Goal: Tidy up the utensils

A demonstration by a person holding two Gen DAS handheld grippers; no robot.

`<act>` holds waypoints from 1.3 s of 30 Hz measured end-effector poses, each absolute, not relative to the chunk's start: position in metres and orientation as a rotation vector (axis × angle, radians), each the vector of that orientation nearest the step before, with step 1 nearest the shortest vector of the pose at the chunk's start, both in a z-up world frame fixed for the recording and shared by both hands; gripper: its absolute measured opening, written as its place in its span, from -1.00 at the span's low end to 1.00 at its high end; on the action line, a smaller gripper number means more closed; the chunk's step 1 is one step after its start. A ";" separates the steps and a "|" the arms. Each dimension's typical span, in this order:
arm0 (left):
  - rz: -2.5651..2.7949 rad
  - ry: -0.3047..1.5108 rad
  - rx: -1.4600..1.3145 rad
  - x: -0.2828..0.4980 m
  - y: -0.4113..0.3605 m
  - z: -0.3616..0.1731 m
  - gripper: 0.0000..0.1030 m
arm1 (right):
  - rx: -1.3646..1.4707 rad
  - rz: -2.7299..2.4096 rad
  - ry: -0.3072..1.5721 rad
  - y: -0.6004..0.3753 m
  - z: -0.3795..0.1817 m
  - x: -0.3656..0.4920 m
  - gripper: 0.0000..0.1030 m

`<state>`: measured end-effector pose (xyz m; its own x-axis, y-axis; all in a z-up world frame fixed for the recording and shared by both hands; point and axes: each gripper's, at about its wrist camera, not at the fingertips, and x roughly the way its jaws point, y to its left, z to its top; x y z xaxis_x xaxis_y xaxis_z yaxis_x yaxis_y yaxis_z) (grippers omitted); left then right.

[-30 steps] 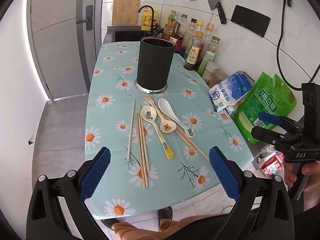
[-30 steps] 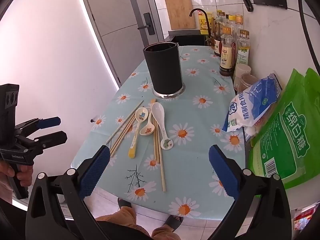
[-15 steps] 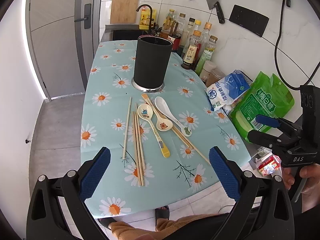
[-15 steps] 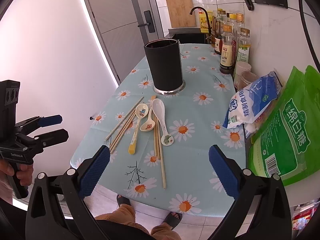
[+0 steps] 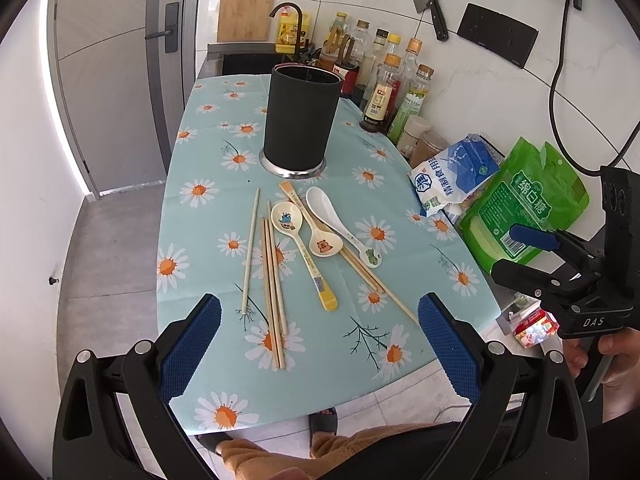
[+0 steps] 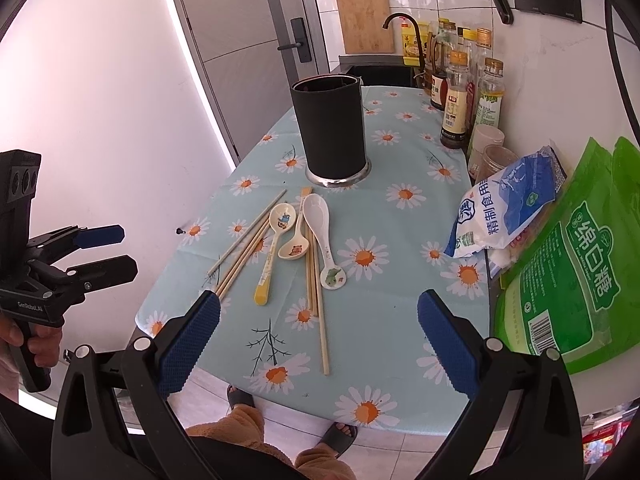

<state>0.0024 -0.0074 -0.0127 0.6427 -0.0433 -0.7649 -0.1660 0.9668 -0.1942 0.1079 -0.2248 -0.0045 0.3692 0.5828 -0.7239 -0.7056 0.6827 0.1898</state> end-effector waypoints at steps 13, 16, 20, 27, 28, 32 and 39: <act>0.064 0.884 -0.255 0.006 -0.009 -0.011 0.87 | -0.164 0.844 0.869 -0.219 -0.008 0.109 0.90; 0.063 0.888 -0.258 0.006 -0.008 -0.011 0.87 | -0.165 0.844 0.872 -0.219 -0.008 0.109 0.90; 0.064 0.888 -0.258 0.006 -0.009 -0.012 0.87 | -0.168 0.851 0.872 -0.218 -0.009 0.109 0.90; 0.065 0.897 -0.258 0.005 -0.010 -0.012 0.87 | -0.165 0.856 0.872 -0.219 -0.010 0.111 0.90; 0.061 0.897 -0.261 0.007 -0.010 -0.012 0.87 | -0.167 0.857 0.872 -0.218 -0.010 0.110 0.90; 0.060 0.894 -0.258 0.008 -0.011 -0.011 0.87 | -0.166 0.862 0.879 -0.218 -0.011 0.111 0.90; 0.071 0.901 -0.257 0.009 -0.014 -0.013 0.87 | -0.164 0.872 0.885 -0.218 -0.012 0.112 0.90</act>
<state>0.0087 -0.0144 -0.0131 0.6207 -0.0464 -0.7827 -0.1688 0.9669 -0.1912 0.1118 -0.2180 -0.0124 0.3241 0.5979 -0.7331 -0.7247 0.6551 0.2139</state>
